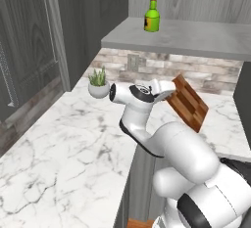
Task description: Move the cutting board and knife to the sink. Then move spray from the cabinet to the counter.
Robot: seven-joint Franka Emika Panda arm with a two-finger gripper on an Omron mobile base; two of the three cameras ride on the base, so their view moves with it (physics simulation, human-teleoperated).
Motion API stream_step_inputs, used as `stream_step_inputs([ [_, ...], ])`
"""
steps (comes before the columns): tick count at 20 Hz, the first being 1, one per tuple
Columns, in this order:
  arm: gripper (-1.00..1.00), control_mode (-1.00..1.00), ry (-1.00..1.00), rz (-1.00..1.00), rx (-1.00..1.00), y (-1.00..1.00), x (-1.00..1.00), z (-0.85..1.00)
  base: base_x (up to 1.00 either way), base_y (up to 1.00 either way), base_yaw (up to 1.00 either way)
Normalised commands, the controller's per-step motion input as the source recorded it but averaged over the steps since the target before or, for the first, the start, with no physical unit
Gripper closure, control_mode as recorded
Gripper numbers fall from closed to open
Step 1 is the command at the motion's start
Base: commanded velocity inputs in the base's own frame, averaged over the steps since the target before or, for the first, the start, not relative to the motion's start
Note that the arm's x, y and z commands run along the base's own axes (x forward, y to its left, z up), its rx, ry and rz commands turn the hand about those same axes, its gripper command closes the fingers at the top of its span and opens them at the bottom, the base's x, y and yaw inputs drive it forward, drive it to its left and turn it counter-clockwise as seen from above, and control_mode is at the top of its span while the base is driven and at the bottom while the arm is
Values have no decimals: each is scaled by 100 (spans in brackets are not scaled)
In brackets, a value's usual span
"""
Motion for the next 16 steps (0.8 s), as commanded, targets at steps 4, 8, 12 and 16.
stream_step_inputs([
  [4,100,-100,0,0,0,0,-3,0,0,0,0],
  [8,100,100,0,0,0,0,-7,-1,-42,2,0],
  [12,100,100,0,0,0,0,0,0,-62,24,0],
  [16,100,100,0,0,0,0,0,0,-65,41,0],
])
